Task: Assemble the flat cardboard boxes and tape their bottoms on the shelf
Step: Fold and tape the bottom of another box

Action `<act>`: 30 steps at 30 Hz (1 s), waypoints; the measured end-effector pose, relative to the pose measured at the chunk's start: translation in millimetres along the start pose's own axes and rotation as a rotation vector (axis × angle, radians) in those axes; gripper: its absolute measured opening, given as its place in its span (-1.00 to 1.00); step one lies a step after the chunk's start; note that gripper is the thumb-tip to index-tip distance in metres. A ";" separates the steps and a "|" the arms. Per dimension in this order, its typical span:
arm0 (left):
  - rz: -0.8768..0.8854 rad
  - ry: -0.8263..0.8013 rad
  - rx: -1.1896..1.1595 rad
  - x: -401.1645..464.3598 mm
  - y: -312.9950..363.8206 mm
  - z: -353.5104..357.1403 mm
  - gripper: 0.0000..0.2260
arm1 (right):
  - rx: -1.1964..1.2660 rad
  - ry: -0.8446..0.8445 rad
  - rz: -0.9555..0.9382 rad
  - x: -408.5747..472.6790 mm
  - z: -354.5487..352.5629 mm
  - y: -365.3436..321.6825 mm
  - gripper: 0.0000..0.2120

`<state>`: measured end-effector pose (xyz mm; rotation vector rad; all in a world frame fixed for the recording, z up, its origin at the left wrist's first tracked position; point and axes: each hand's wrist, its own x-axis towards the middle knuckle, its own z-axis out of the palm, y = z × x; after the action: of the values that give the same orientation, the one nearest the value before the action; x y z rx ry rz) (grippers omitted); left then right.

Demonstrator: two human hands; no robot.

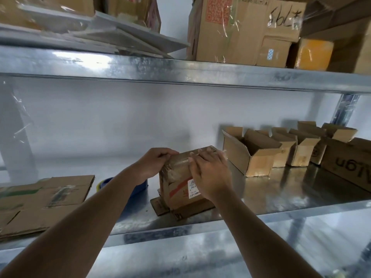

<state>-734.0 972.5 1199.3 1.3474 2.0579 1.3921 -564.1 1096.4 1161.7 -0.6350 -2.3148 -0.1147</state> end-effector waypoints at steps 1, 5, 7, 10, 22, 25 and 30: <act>0.009 0.001 0.053 1.6 3.1 1.8 -0.65 | -0.023 -0.021 0.022 -1.0 -1.0 5.4 -0.45; -0.030 0.010 0.137 10.9 10.4 8.5 -0.65 | -0.031 -0.065 0.160 -3.5 -8.1 25.9 -0.47; -0.045 0.050 0.147 13.9 11.2 13.4 -0.68 | -0.035 -0.095 0.212 -2.4 -6.8 33.8 -0.46; -0.108 0.250 0.214 16.1 6.2 15.5 -0.86 | 0.001 -0.153 0.179 0.4 -3.4 44.2 -0.35; -0.075 0.409 0.636 11.8 20.8 16.6 -0.61 | 0.023 -0.106 0.172 -5.1 -33.0 39.5 -0.56; -0.130 0.269 0.693 8.8 33.5 20.4 -0.62 | 0.057 -0.133 0.183 -1.7 -24.8 43.9 -0.52; -0.185 0.175 1.045 1.6 47.8 44.5 -0.67 | 0.232 -0.140 0.246 -1.5 -14.5 48.8 -0.48</act>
<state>-679.4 1002.4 1218.9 1.2865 3.1072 0.2904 -530.9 1134.8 1166.6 -0.8218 -2.3152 0.3176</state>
